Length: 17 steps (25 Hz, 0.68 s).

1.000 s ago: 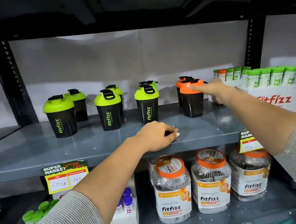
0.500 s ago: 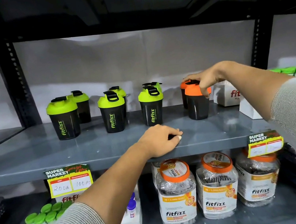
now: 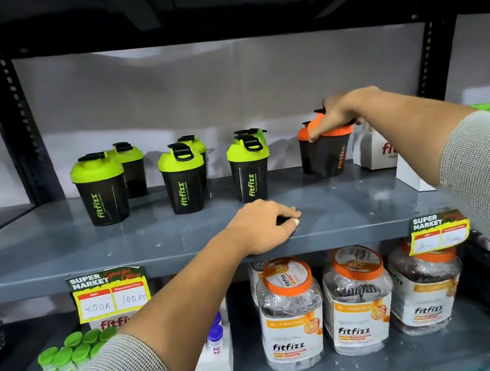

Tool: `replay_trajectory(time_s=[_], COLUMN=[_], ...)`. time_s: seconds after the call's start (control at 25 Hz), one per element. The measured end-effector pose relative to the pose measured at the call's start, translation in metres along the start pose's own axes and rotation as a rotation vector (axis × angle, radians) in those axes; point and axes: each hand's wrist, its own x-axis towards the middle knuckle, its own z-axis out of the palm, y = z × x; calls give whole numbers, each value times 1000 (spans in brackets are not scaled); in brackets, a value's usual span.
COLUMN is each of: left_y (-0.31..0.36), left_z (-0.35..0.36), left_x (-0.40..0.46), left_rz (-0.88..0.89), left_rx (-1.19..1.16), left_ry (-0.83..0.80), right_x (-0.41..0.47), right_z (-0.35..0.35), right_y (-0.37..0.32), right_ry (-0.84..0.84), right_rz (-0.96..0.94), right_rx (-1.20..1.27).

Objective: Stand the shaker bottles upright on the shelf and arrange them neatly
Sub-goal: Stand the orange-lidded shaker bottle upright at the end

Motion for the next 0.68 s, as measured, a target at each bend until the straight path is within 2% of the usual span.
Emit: replay_trajectory(time_s=[0.12, 0.32, 0.56, 0.68], left_y=[1, 0, -2, -3], left_z=[1, 2, 2, 3], left_x=[0, -1, 1, 2], left_rz=[-3, -14, -7, 5], left_rx=[7, 1, 10, 16], left_ry=[3, 2, -4, 3], right_x=[-7, -19, -15, -12], right_z=[1, 3, 11, 17], right_y=[-17, -38, -42, -43], right_ry=[26, -130, -131, -67], right_rz=[69, 169, 153, 162], right_rx=[-120, -321, -302, -262])
